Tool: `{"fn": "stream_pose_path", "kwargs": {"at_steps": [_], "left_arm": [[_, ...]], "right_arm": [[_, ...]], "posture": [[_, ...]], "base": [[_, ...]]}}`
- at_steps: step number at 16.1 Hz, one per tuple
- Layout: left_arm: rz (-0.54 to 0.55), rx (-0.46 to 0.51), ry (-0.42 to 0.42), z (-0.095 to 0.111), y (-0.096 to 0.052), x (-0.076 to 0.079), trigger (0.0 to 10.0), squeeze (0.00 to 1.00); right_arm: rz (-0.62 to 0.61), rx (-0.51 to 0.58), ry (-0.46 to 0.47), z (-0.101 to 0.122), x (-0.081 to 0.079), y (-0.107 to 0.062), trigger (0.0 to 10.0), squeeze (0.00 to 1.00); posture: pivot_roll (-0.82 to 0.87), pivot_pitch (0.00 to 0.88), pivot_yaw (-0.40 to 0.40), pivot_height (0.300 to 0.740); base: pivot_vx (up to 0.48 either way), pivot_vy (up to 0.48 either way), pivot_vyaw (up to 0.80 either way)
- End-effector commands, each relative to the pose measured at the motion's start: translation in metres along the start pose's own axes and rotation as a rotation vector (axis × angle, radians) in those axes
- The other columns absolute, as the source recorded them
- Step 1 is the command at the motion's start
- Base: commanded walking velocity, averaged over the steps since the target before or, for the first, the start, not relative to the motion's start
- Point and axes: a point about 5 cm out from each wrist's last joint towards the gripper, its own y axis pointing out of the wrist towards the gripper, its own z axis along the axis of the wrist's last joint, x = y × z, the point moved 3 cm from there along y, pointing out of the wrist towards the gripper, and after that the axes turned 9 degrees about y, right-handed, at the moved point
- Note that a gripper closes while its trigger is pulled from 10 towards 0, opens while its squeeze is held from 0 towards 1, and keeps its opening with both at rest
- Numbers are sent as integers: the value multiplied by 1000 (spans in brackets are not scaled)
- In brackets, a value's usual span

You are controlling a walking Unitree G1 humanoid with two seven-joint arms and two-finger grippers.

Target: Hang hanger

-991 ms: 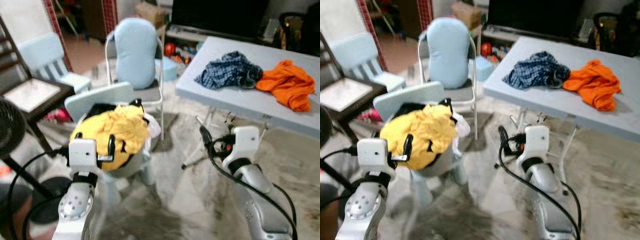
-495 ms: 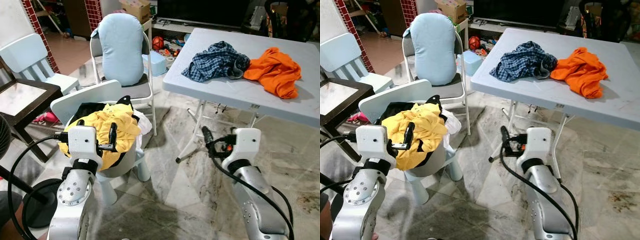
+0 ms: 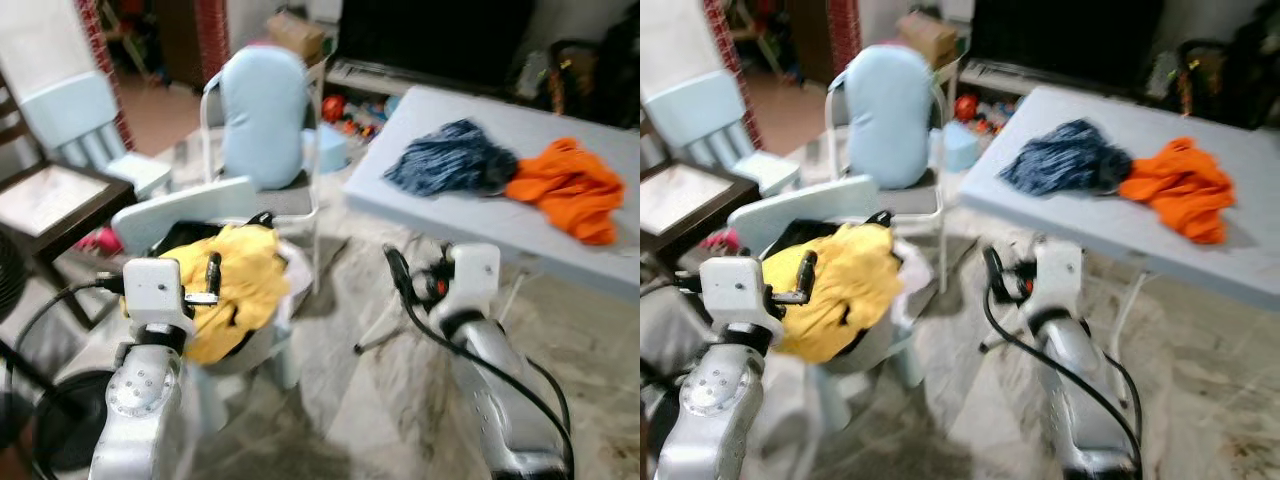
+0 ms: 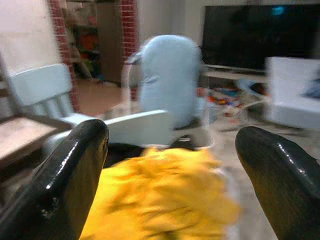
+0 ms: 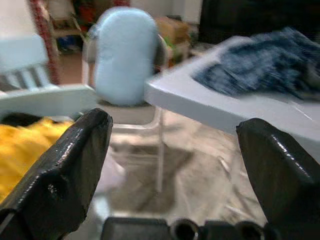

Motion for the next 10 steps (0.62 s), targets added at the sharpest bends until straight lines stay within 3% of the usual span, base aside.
{"fn": "stream_pose_path", "kwargs": {"at_steps": [1, 8, 10], "left_arm": [[6, -2, 13, 0, 1, -3, 10000, 0], [4, -27, 4, -5, 3, -1, 10000, 0], [8, -58, 13, -10, 4, -1, 10000, 0]], "right_arm": [[10, 26, 1, 7, -6, 2, 10000, 0], [16, 20, -24, 9, -4, 1, 10000, 0], [21, 17, -24, 8, -6, 2, 10000, 0]], "posture": [[74, 14, -67, 740], [67, 27, -67, 740], [69, 31, -70, 740]], "base": [[349, 0, 0], [298, 0, 0], [0, 0, 0]]}}
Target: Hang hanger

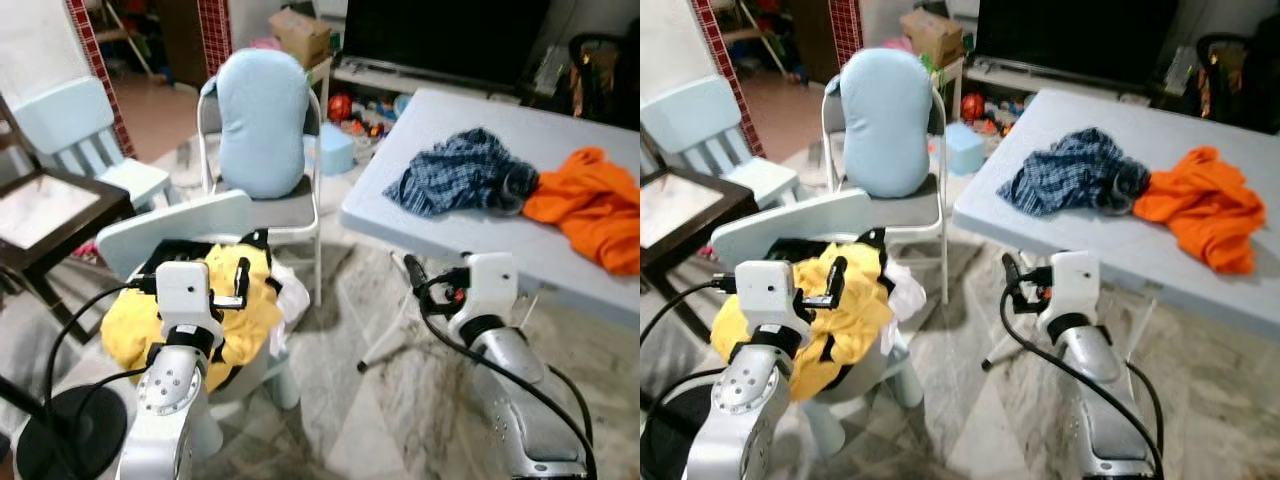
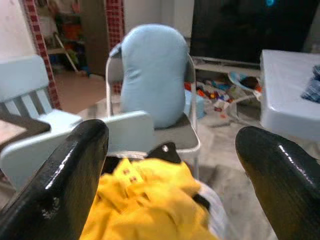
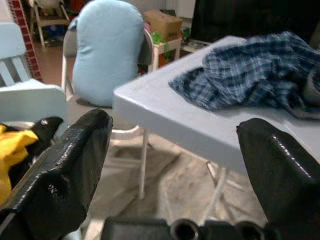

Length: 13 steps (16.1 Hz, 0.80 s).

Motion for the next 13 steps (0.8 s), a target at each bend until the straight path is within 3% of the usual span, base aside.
{"fn": "stream_pose_path", "kwargs": {"at_steps": [1, 5, 7, 10, 13], "left_arm": [[24, -61, 17, -11, 0, -5, 10000, 0], [-5, -230, 30, -45, 2, -3, 10000, 0], [-64, -291, 52, -59, -2, 3, 10000, 0], [-84, -345, 58, -68, -7, 2, 10000, 0], [-121, -399, 101, -79, -1, 5, 10000, 0]], "right_arm": [[24, 4, 7, 2, -9, 2, 10000, 0], [29, -2, -36, 7, -6, -5, 10000, 0], [-25, -28, -56, 3, 7, -21, 10000, 0], [-59, -65, -71, 1, 13, -48, 10000, 0], [-57, -144, -80, -3, 17, -68, 10000, 0]], "posture": [[68, 32, -70, 740], [19, 71, -64, 740], [-15, 99, -52, 740], [-66, 158, -53, 740], [-89, 217, -84, 740]], "base": [[0, 0, 0], [0, 0, 0], [0, 0, 0], [0, 0, 0], [0, 0, 0]]}}
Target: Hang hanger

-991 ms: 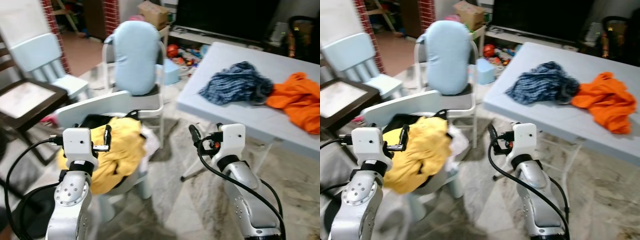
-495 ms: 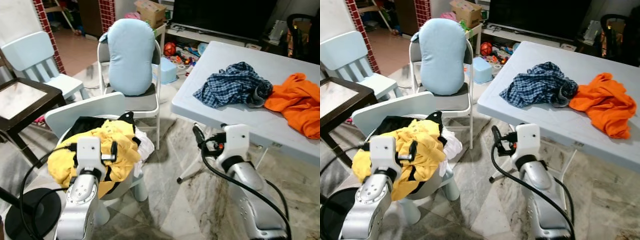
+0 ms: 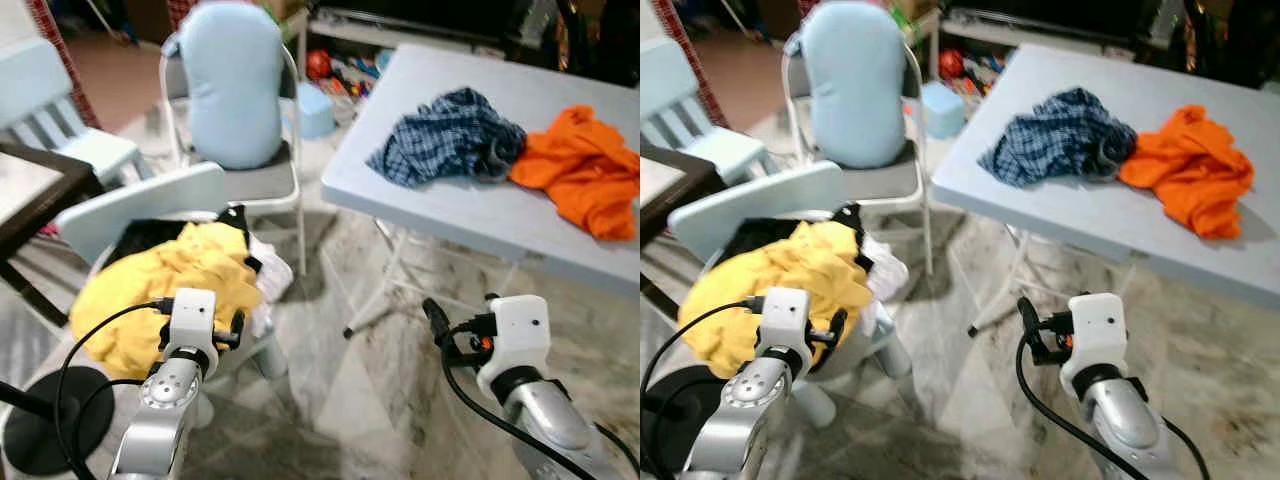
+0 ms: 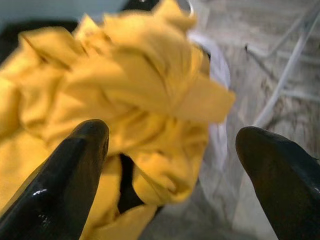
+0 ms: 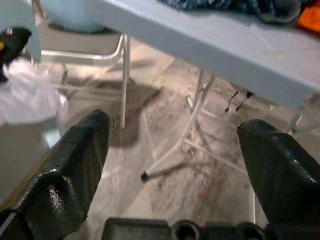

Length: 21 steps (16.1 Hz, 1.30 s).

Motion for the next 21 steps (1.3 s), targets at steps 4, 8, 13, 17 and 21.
{"fn": "stream_pose_path", "kwargs": {"at_steps": [4, 8, 13, 17, 21], "left_arm": [[-11, -7, 102, -3, 14, 2, 10000, 0], [20, 23, 180, 3, 34, -10, 10000, 0], [74, 86, 221, 22, 55, -21, 9098, 0], [39, 124, 220, 39, 70, -11, 0, 0], [30, 122, 236, 36, 71, -10, 0, 0]], "right_arm": [[1, -23, 2, 9, 4, -14, 10000, 0], [-11, -37, 1, 12, 4, -20, 10000, 0], [-23, -31, 6, 16, 4, -23, 10000, 0], [-41, -18, 8, 18, 5, -22, 10000, 0], [-44, -10, 16, 18, 2, -20, 10000, 0]], "posture": [[-129, 254, -82, 740], [-143, 257, -74, 740], [-161, 253, -68, 740], [-181, 241, -48, 740], [-171, 233, -36, 740]], "base": [[0, 0, 0], [0, 0, 0], [0, 0, 0], [0, 0, 0], [0, 0, 0]]}}
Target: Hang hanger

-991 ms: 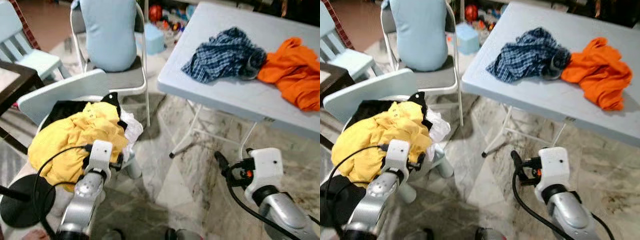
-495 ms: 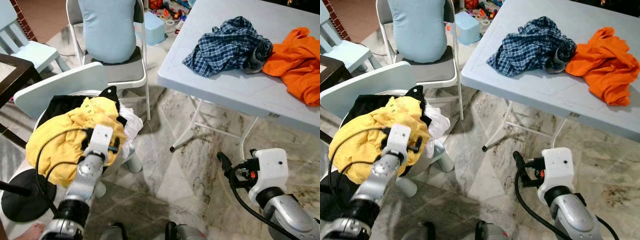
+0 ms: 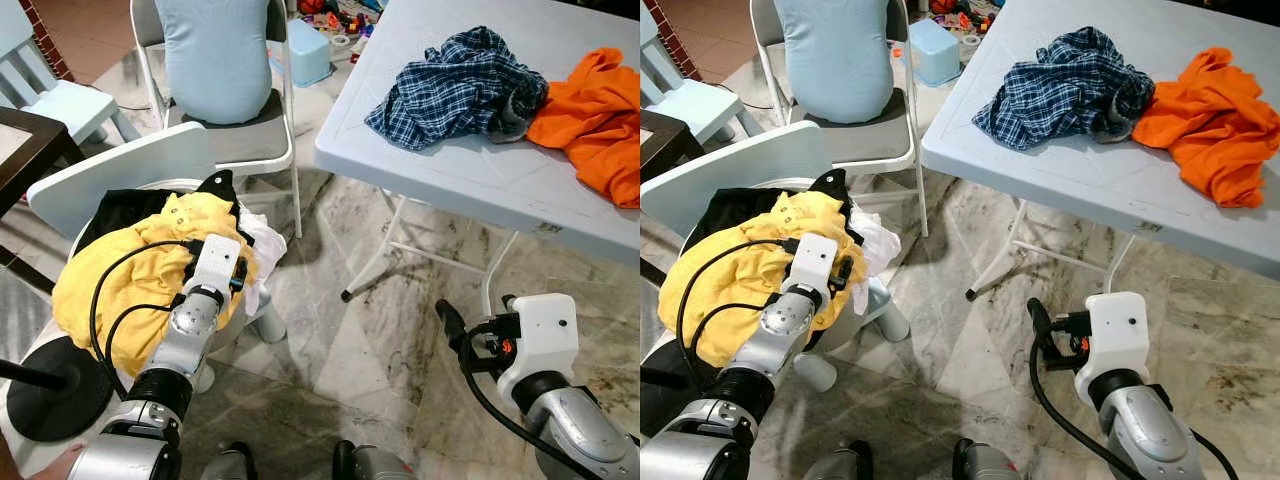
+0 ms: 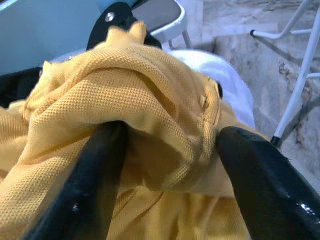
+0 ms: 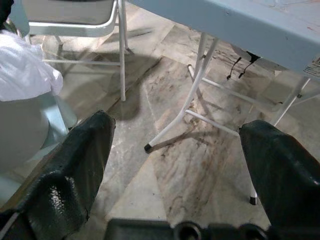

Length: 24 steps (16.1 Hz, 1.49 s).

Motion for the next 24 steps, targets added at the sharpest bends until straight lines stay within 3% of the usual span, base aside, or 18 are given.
{"fn": "stream_pose_path", "kwargs": {"at_steps": [1, 9, 15, 20, 23, 24], "left_arm": [[-13, -19, 20, -8, -2, 1, 0, 0], [-13, -42, 6, -21, -6, -3, 0, 0], [-3, -7, -75, -8, -1, -12, 0, 0], [7, 19, -90, -5, -3, -18, 0, 0], [49, 81, -107, 2, -12, -26, 0, 0], [79, 101, -148, 4, -19, -30, 0, 0]], "right_arm": [[-9, -1, 0, 0, 1, -1, 10000, 0], [11, 7, 8, -1, -6, 8, 10000, 0], [12, 23, 25, -2, -9, 18, 10000, 0], [29, 36, 34, -3, -15, 27, 10000, 0], [35, 45, 39, -3, -16, 33, 10000, 0], [40, 48, 43, -3, -17, 35, 10000, 0]], "posture": [[-166, 233, -35, 740], [-164, 240, -24, 740], [-124, 226, -6, 740], [-100, 210, -5, 740], [-76, 197, -5, 740], [-65, 193, -5, 740]], "base": [[0, 0, 0], [0, 0, 0], [0, 0, 0], [0, 0, 0], [0, 0, 0], [0, 0, 0]]}}
